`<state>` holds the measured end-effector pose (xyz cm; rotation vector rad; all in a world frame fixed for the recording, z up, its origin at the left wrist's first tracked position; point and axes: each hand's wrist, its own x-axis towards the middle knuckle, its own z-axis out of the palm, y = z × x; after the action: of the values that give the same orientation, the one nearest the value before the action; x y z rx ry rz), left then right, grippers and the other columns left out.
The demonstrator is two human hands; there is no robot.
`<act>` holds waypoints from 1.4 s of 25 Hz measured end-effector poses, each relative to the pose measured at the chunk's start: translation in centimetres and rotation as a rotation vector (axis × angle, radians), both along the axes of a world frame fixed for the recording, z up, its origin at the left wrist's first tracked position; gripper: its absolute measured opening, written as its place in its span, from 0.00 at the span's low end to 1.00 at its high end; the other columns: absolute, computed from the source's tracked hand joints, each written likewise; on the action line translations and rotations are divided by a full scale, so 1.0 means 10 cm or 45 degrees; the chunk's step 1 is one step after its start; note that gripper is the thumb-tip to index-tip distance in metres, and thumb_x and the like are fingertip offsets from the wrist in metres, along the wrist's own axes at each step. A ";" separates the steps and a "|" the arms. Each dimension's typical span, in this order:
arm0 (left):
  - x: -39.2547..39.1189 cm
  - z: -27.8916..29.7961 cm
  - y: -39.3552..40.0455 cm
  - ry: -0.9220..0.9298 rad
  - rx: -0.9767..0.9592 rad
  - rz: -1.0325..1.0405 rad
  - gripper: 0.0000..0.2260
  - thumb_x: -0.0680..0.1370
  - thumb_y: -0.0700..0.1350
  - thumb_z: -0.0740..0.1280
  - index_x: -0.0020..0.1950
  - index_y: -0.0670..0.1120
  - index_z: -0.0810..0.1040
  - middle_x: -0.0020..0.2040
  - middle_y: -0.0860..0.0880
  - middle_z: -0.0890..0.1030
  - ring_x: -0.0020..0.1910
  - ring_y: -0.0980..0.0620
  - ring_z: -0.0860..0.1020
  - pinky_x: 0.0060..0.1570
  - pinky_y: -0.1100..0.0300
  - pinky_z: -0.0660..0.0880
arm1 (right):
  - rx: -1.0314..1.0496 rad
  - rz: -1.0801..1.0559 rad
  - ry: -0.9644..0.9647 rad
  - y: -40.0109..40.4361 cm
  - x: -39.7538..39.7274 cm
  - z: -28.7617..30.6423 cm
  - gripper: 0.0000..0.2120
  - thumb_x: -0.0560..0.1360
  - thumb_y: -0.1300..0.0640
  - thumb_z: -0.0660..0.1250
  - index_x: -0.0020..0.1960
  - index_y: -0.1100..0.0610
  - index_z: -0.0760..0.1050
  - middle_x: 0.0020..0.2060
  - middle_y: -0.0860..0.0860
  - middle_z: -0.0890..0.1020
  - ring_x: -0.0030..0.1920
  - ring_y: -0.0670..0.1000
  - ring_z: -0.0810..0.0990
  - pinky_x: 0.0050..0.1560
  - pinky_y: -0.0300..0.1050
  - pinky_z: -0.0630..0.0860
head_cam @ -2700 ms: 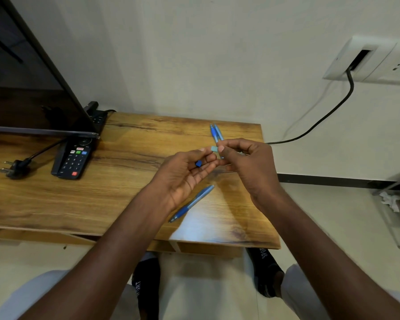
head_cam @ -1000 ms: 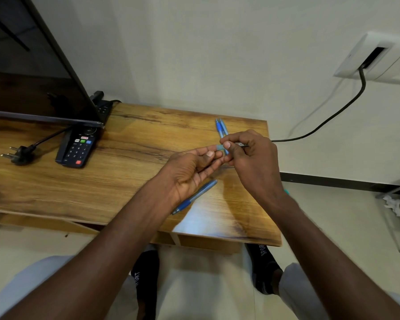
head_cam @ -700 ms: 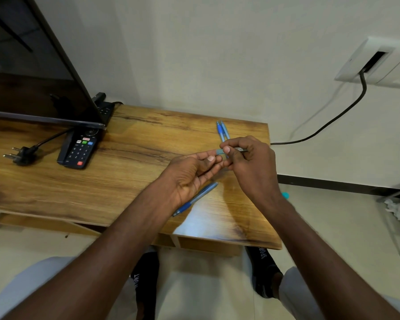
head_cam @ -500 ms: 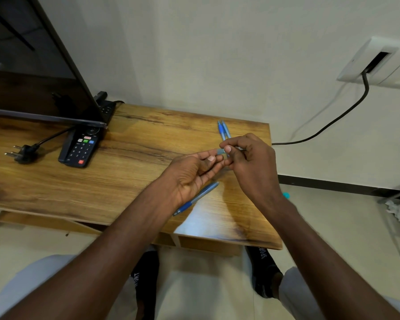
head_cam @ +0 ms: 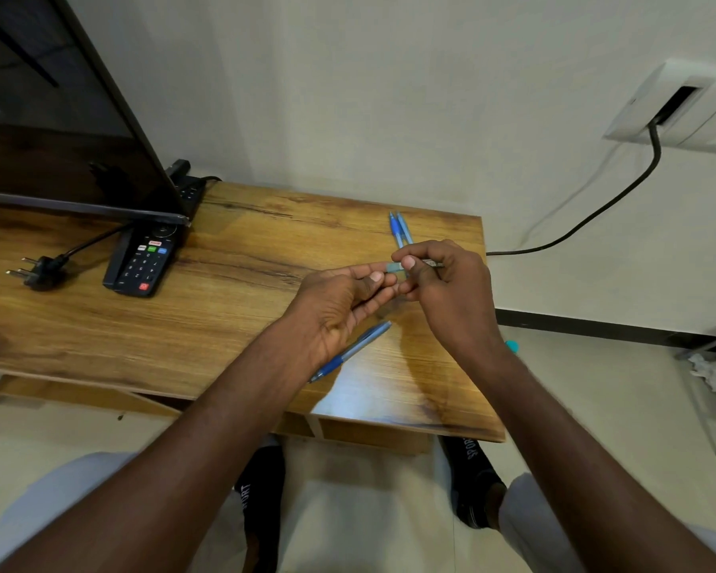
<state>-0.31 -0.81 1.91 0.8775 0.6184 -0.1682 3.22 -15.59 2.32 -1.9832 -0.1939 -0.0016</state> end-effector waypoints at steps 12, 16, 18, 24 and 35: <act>0.00 0.04 0.09 -0.195 0.526 -0.019 0.05 0.79 0.33 0.73 0.53 0.35 0.84 0.43 0.39 0.88 0.43 0.45 0.87 0.50 0.56 0.85 | 0.321 -0.019 0.364 -0.02 -0.01 0.00 0.07 0.78 0.63 0.75 0.53 0.56 0.88 0.46 0.49 0.89 0.45 0.41 0.86 0.39 0.29 0.77; 0.01 0.05 0.10 -0.224 0.618 -0.058 0.04 0.79 0.34 0.73 0.53 0.35 0.85 0.44 0.39 0.88 0.43 0.46 0.87 0.50 0.53 0.86 | 0.275 0.001 0.328 -0.01 -0.02 0.00 0.07 0.78 0.64 0.75 0.54 0.57 0.87 0.46 0.52 0.89 0.51 0.48 0.87 0.50 0.40 0.83; 0.01 0.05 0.10 -0.220 0.619 -0.076 0.05 0.79 0.34 0.73 0.53 0.34 0.84 0.43 0.39 0.88 0.43 0.45 0.87 0.51 0.52 0.86 | 0.237 0.013 0.310 -0.02 -0.01 0.01 0.06 0.78 0.63 0.75 0.53 0.56 0.88 0.46 0.51 0.89 0.51 0.49 0.87 0.55 0.44 0.84; 0.02 0.06 0.13 -0.178 0.488 -0.073 0.07 0.79 0.36 0.72 0.55 0.34 0.83 0.45 0.36 0.86 0.45 0.43 0.87 0.53 0.51 0.85 | 0.236 0.034 0.321 -0.04 0.00 0.02 0.06 0.78 0.62 0.74 0.53 0.56 0.88 0.45 0.51 0.89 0.51 0.50 0.88 0.56 0.46 0.84; 0.04 0.02 0.12 -0.203 0.535 -0.082 0.07 0.81 0.39 0.72 0.56 0.36 0.84 0.44 0.38 0.87 0.44 0.44 0.87 0.51 0.53 0.85 | 0.224 0.033 0.358 -0.04 0.00 0.01 0.05 0.78 0.61 0.74 0.53 0.55 0.88 0.44 0.50 0.89 0.50 0.49 0.88 0.52 0.47 0.84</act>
<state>0.05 0.41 2.12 1.3041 0.4827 -0.0236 3.25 -15.97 2.38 -1.7825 -0.0350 0.2663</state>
